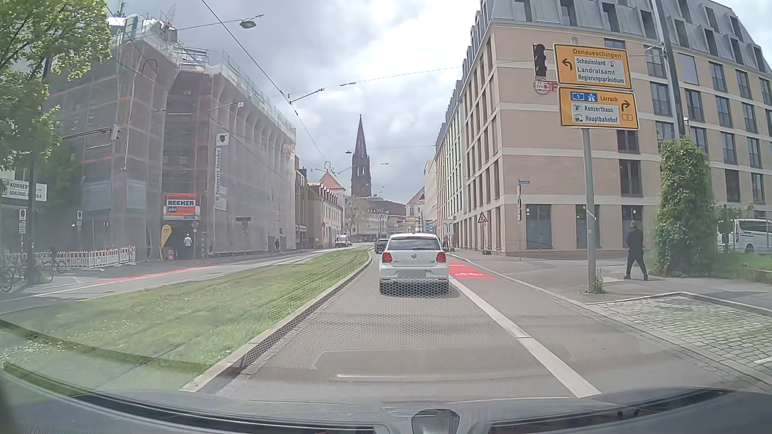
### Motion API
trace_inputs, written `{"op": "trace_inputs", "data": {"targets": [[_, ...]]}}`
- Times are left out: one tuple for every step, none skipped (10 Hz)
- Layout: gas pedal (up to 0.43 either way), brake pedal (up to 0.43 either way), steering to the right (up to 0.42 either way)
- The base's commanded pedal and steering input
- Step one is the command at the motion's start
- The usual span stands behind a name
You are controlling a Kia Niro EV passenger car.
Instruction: Follow the waypoints while adhering to traffic rules and regulations
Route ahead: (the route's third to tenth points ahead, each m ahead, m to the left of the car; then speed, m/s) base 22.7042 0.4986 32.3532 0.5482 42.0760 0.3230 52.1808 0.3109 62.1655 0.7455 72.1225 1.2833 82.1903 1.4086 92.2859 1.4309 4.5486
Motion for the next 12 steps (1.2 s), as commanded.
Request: {"op": "trace_inputs", "data": {"targets": [[0.0, 0.14, 0.004], [0.0, 0.159, 0.004], [0.0, 0.177, 0.004], [0.0, 0.189, 0.004], [0.0, 0.201, 0.004], [0.0, 0.207, 0.004], [0.0, 0.207, 0.004], [0.0, 0.207, 0.003], [0.0, 0.207, 0.001], [0.0, 0.207, 0.001], [0.0, 0.207, 0.001], [0.0, 0.134, 0.001]]}}
